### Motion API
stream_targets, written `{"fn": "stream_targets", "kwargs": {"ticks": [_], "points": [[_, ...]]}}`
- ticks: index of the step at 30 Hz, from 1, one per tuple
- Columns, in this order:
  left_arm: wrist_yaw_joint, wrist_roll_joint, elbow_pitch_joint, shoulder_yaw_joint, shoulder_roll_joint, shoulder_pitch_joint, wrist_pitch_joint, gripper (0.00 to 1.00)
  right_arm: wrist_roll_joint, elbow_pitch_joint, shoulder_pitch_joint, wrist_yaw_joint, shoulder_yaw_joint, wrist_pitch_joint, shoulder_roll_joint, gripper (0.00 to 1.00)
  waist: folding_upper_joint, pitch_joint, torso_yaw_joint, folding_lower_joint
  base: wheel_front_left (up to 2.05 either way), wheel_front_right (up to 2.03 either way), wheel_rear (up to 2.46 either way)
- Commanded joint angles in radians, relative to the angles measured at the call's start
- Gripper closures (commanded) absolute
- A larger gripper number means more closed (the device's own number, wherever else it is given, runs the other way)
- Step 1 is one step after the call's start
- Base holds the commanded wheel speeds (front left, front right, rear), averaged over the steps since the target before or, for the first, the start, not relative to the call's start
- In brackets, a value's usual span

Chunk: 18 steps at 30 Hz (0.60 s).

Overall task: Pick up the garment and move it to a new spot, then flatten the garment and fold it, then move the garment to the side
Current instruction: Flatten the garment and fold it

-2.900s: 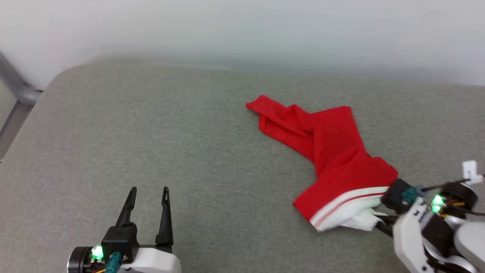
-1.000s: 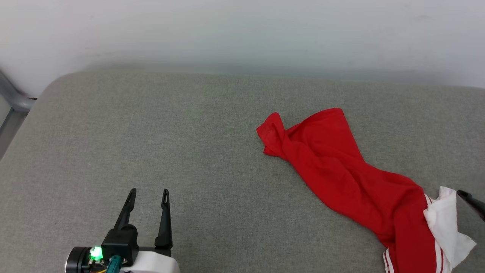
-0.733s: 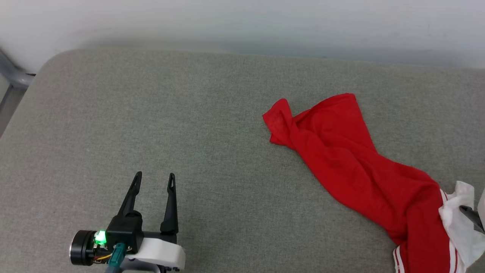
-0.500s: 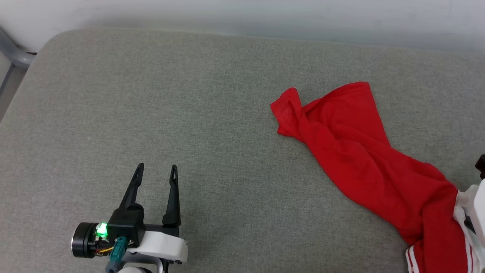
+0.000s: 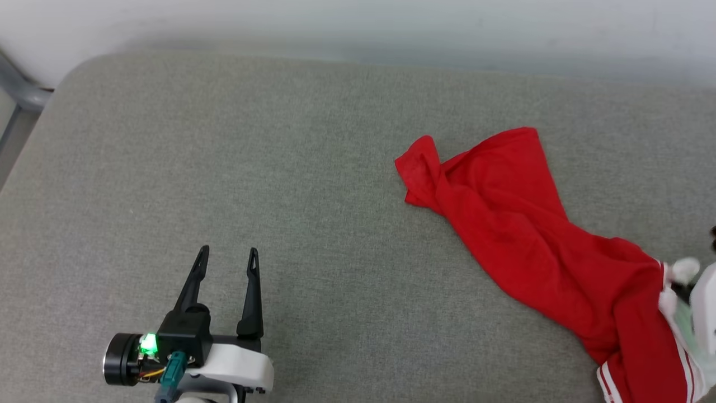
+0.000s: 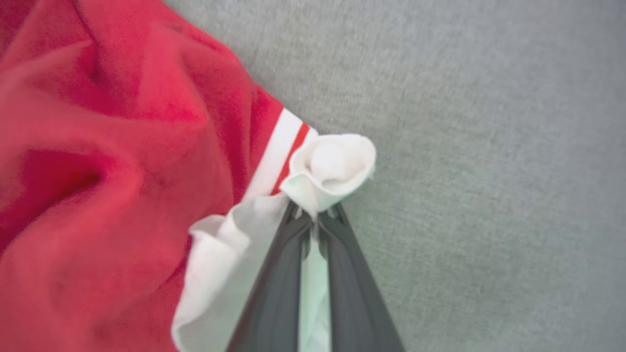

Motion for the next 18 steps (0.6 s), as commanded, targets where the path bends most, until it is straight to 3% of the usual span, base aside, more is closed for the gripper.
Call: {"fn": "stream_targets", "kwargs": {"ticks": [1,9,13,18], "points": [[-0.004,0.006,0.001,0.003,0.001,0.012,-0.003,0.00,0.011,-0.008,-0.015,-0.001,-0.019,-0.031,-0.008,1.00,-0.0001,-0.024,-0.009,-0.0001,0.00,0.00,0.00],[-0.002,0.006,-0.004,0.012,0.005,0.055,-0.003,0.00,0.088,-0.193,0.044,-0.001,-0.123,-0.185,-0.050,1.00,-0.0001,-0.095,-0.030,-0.0001,0.00,0.00,0.00],[-0.003,0.004,-0.004,0.010,0.005,0.065,-0.003,0.00,0.093,-0.340,0.062,-0.001,-0.136,-0.191,-0.025,1.00,-0.0001,-0.109,-0.029,-0.0001,0.00,0.00,0.00],[-0.001,0.002,-0.010,0.004,0.003,0.064,-0.003,0.00,0.049,-0.500,0.024,-0.001,-0.072,-0.158,0.042,1.00,-0.0001,-0.113,-0.004,-0.0001,0.00,0.00,0.00]]}}
